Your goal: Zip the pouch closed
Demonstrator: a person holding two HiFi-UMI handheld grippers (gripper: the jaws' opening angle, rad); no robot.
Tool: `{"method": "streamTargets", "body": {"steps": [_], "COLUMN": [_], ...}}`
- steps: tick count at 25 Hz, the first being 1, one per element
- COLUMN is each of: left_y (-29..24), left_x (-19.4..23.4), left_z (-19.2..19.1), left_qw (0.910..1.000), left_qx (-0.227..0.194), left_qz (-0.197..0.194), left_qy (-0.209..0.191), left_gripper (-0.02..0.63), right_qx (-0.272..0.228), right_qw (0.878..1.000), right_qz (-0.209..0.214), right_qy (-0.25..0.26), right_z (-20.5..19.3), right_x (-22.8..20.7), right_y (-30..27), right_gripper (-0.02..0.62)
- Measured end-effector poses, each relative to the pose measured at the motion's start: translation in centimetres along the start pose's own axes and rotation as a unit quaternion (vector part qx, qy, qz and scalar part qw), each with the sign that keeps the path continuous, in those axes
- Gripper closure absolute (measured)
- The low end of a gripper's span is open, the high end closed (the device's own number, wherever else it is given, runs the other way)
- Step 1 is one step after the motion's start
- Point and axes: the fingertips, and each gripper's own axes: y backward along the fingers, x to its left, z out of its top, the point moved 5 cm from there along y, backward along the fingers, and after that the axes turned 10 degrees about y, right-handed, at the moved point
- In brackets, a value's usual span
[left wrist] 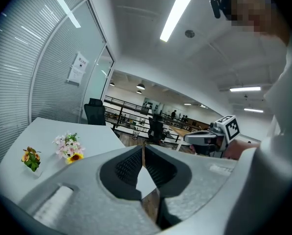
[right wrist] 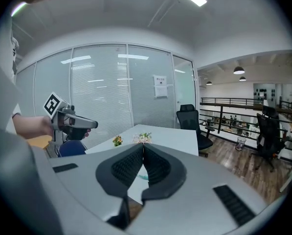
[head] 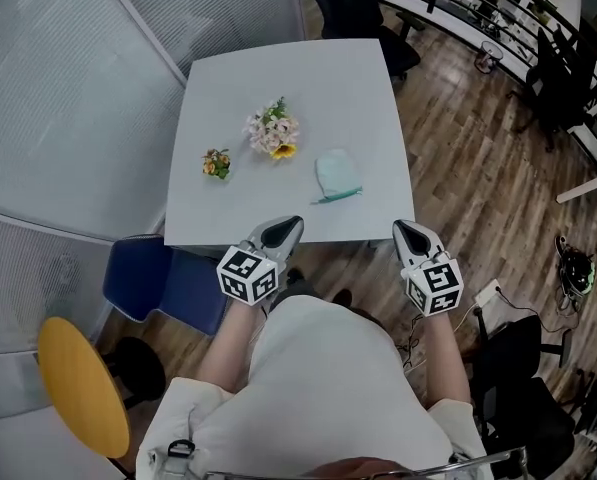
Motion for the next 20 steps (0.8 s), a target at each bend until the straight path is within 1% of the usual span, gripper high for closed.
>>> {"method": "streamTargets", "body": {"steps": [3, 8, 14, 20], "left_y": [1.2, 2.9, 4.5, 5.0], "left_x": [0.4, 1.2, 2.3, 3.1], "left_z": [0.2, 1.5, 3.0, 4.2], "left_qw": [1.0, 0.9994, 0.9985, 0.9977], "left_qx": [-0.003, -0.004, -0.001, -0.003], "left_qz": [-0.002, -0.021, -0.04, -0.053], "left_qy": [-0.004, -0.026, -0.037, -0.042], "left_gripper": [0.577, 0.577, 0.577, 0.578], "right_qx": [-0.003, -0.005, -0.01, -0.014], "right_qw": [1.0, 1.0, 0.999, 0.999], "right_qz": [-0.006, -0.021, -0.035, -0.047], "right_qy": [0.001, 0.012, 0.025, 0.021], "right_z": [0.5, 2.1, 4.3, 5.2], "right_x": [0.8, 2.1, 4.2, 5.0], "right_y": [0.3, -0.2, -0.6, -1.2], "right_gripper": [0.591, 0.591, 0.591, 0.592]}}
